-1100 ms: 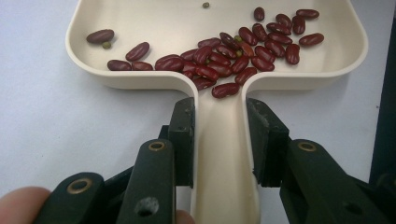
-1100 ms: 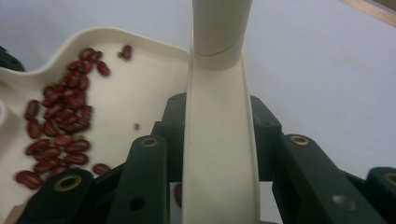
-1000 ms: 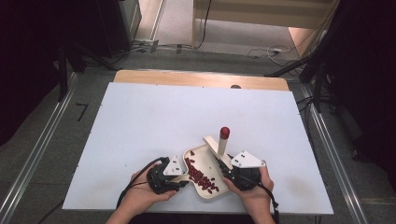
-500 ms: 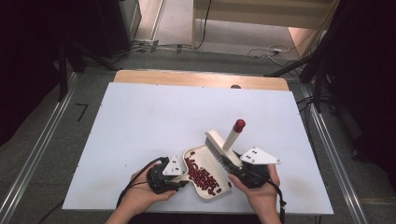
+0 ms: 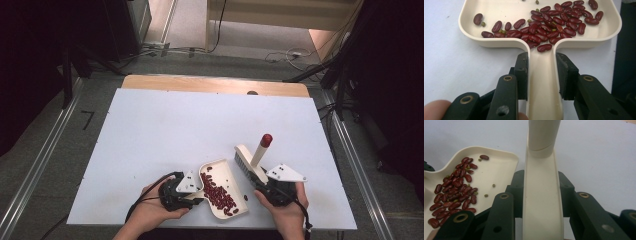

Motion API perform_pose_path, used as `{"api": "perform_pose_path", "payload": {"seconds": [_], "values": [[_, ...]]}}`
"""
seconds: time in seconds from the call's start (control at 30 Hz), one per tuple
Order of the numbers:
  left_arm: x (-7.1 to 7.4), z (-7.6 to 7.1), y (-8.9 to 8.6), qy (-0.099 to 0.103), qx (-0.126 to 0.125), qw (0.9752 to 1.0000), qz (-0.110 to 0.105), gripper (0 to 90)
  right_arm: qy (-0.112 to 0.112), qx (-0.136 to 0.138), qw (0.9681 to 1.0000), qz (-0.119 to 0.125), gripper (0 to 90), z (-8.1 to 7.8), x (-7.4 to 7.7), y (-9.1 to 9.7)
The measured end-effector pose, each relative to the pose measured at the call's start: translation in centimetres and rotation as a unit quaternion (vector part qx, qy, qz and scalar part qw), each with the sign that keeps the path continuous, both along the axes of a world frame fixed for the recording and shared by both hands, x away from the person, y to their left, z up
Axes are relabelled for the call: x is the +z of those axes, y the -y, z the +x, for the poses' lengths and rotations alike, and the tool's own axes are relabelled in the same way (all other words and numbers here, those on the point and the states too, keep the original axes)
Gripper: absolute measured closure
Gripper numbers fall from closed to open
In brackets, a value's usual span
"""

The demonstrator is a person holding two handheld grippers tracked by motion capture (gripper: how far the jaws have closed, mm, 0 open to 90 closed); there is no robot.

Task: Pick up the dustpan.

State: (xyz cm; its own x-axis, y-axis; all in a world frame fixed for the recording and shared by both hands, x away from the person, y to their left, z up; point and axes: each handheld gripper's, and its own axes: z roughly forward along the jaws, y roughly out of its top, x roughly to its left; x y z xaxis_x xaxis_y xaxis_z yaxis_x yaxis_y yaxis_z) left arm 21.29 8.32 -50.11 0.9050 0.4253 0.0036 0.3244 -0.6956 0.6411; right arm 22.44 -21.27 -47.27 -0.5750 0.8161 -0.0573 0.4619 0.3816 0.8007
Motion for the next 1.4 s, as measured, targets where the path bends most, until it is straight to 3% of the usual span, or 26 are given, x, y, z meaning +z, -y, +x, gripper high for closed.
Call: {"api": "perform_pose_path", "payload": {"seconds": [0.2,0.33,0.5,0.63,0.87,1.4], "values": [[-0.1,-0.1,0.3,0.001,-0.002,1.0,0.003,66.5,0.001,-0.015,0.9999,0.008,64.3,-2.0,-0.4,-1.2],[-0.1,-0.1,0.3,0.002,-0.003,1.0,0.003,66.4,-0.005,0.014,0.9993,0.034,64.4,-2.8,-0.2,-2.4],[-0.1,-0.1,0.3,0.003,-0.004,1.0,0.003,66.5,0.006,0.046,0.9968,0.065,64.4,-3.2,0.7,-3.0],[-0.1,-0.1,0.2,0.003,-0.004,1.0,0.002,66.4,0.017,0.033,0.9969,0.069,64.4,-2.9,1.3,-2.0],[0.0,0.0,0.1,0.01,0.002,0.9999,-0.003,66.5,0.016,0.001,0.9979,0.063,64.4,-1.9,1.0,0.1],[0.7,0.7,-2.0,0.029,0.054,0.9977,-0.027,66.6,0.031,-0.024,0.997,0.066,64.4,-0.6,1.4,3.1]]}}
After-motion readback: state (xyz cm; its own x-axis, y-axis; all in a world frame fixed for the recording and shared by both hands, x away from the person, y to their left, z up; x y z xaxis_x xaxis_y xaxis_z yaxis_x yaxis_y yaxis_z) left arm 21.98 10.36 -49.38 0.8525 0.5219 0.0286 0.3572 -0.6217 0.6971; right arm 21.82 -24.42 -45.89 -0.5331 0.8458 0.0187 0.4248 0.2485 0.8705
